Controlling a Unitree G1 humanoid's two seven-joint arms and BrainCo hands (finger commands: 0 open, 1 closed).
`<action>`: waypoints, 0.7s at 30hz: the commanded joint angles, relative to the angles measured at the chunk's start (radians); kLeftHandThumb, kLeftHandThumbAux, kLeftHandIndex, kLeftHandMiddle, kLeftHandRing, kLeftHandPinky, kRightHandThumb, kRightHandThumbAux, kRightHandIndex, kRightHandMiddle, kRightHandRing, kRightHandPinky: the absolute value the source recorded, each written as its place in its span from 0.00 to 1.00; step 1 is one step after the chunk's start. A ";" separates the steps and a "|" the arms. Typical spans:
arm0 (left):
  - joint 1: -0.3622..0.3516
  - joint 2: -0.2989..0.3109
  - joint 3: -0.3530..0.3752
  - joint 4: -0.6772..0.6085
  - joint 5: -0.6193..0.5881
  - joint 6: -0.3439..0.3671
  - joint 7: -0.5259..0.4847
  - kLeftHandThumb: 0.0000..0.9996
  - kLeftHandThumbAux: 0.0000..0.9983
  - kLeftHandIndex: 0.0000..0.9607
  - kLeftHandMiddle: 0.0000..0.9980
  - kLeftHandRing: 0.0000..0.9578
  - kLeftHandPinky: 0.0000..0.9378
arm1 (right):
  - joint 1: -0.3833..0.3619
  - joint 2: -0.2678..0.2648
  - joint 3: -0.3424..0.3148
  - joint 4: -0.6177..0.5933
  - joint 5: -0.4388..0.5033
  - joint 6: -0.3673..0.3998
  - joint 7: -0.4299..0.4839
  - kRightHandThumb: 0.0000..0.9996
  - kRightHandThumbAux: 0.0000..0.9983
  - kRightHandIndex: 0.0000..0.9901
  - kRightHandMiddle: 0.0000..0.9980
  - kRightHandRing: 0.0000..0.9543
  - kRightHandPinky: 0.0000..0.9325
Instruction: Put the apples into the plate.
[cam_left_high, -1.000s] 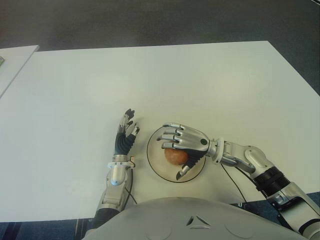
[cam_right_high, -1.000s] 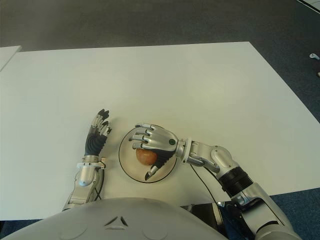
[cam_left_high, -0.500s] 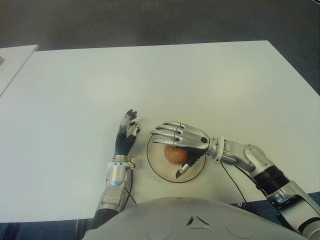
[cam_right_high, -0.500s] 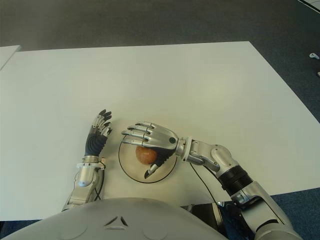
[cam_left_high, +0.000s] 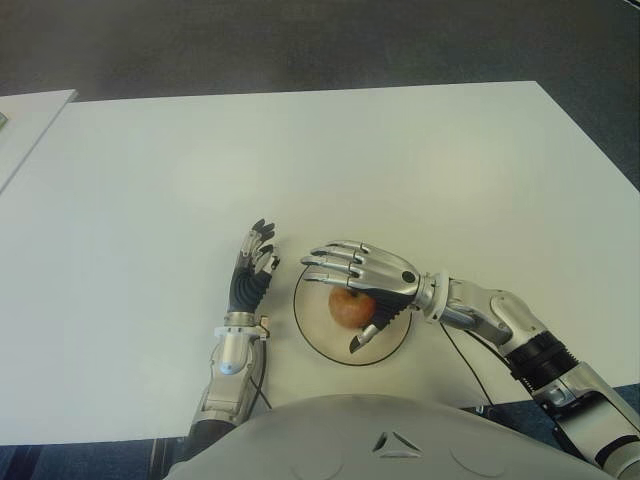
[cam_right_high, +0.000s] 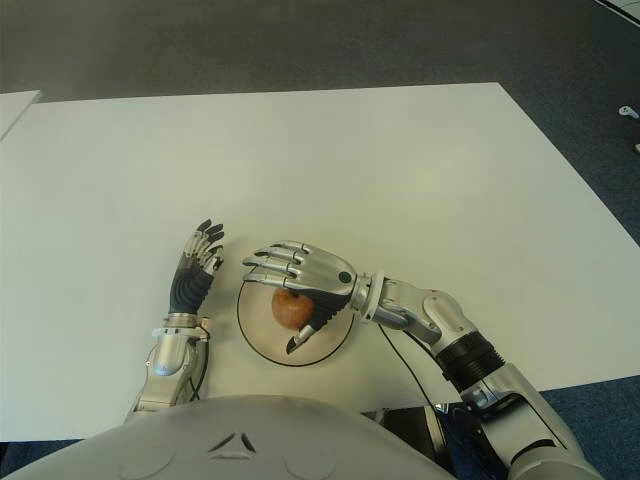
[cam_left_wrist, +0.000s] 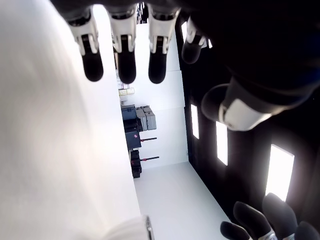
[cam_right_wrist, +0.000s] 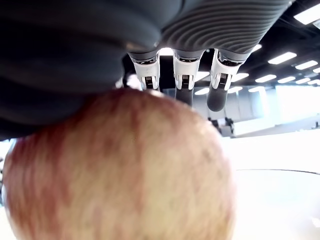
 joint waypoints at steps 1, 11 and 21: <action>0.060 0.001 -0.003 0.063 -0.006 0.048 -0.017 0.08 0.52 0.10 0.17 0.17 0.22 | 0.007 -0.007 -0.037 -0.025 0.076 0.018 0.055 0.04 0.34 0.00 0.00 0.00 0.00; 0.052 -0.033 0.022 0.081 -0.016 0.100 0.017 0.07 0.53 0.07 0.12 0.13 0.19 | 0.034 0.052 -0.164 0.011 0.454 0.163 0.198 0.10 0.35 0.00 0.00 0.00 0.00; 0.053 -0.037 0.029 0.091 -0.011 0.103 0.014 0.07 0.53 0.06 0.10 0.11 0.17 | 0.089 0.203 -0.271 0.002 0.942 0.464 0.385 0.12 0.38 0.01 0.02 0.00 0.02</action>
